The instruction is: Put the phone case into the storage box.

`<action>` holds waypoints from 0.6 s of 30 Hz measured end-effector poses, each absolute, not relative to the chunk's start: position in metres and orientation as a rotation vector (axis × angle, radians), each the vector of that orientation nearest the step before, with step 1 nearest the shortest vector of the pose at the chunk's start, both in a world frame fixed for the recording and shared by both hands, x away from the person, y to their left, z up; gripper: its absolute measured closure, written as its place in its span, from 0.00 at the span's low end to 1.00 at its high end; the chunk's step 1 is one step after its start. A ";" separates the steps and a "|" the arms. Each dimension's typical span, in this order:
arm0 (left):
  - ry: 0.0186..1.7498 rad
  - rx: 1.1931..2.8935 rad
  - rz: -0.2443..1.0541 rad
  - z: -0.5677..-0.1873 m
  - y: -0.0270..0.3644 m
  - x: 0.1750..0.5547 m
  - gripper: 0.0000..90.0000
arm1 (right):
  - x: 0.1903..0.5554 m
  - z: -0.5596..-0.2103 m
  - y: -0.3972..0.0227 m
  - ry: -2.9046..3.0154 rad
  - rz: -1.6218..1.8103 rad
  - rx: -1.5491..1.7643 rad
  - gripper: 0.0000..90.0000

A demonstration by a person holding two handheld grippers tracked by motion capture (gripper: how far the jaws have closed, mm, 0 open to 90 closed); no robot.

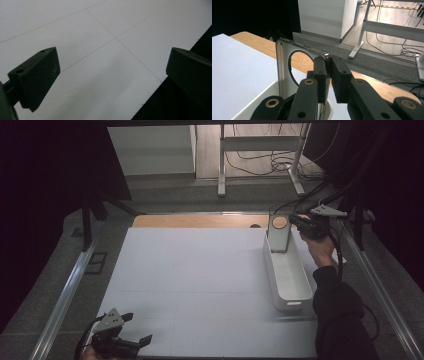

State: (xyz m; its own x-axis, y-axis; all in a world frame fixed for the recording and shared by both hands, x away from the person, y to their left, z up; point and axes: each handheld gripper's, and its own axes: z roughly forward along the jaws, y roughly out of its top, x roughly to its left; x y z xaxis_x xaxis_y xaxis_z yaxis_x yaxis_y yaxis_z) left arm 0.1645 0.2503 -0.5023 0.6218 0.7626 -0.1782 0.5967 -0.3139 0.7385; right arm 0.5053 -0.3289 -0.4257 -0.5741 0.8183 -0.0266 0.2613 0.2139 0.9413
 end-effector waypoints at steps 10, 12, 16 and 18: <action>1.064 2.031 0.260 -0.502 0.250 0.164 0.00 | 0.508 -0.428 -0.329 1.949 1.363 0.984 0.91; 1.064 2.031 0.261 -0.502 0.250 0.164 0.00 | 0.509 -0.428 -0.329 1.945 1.360 0.981 0.90; 1.063 2.030 0.260 -0.502 0.250 0.164 0.00 | 0.509 -0.429 -0.329 1.937 1.341 0.987 0.89; 1.063 2.031 0.261 -0.502 0.250 0.164 0.00 | 0.509 -0.428 -0.329 1.932 1.338 0.990 0.87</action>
